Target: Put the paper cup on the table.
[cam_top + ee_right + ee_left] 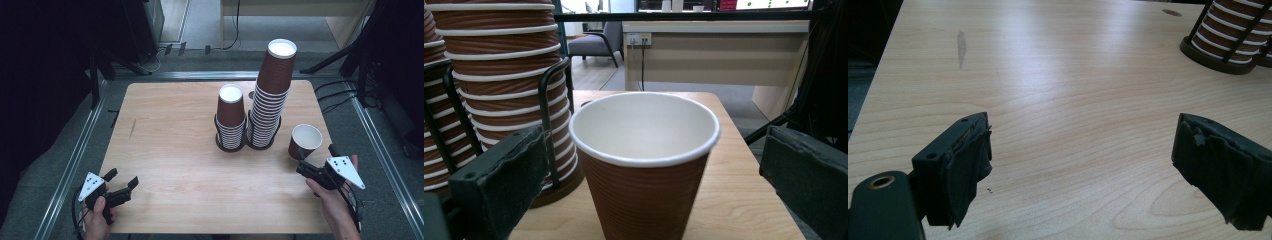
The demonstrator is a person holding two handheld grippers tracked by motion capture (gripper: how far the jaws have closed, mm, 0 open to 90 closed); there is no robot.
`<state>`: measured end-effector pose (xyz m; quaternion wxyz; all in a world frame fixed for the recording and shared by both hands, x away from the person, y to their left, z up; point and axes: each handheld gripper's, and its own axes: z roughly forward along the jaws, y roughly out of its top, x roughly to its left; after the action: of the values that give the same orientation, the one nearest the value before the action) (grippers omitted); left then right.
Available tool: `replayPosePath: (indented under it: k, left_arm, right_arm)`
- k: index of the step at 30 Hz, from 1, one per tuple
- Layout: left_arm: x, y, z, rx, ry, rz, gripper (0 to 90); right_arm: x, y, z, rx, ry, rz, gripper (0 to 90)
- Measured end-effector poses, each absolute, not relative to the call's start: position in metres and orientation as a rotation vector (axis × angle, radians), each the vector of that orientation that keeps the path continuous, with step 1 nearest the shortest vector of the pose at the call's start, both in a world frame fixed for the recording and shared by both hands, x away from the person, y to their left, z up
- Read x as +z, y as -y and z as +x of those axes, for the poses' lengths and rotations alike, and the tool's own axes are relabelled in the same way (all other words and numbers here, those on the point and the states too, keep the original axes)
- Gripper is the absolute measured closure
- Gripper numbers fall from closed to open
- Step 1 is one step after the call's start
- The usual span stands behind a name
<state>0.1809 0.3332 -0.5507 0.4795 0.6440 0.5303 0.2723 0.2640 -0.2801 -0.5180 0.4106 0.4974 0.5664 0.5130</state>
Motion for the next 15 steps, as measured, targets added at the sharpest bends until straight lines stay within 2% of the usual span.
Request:
replayPosePath:
  k: [15]
  left_arm:
    - [-0.551,-0.333,0.181,0.669,-1.295,1.572,9.6]
  right_arm:
    - [-0.524,0.302,0.245,1.267,-1.414,1.267,0.0]
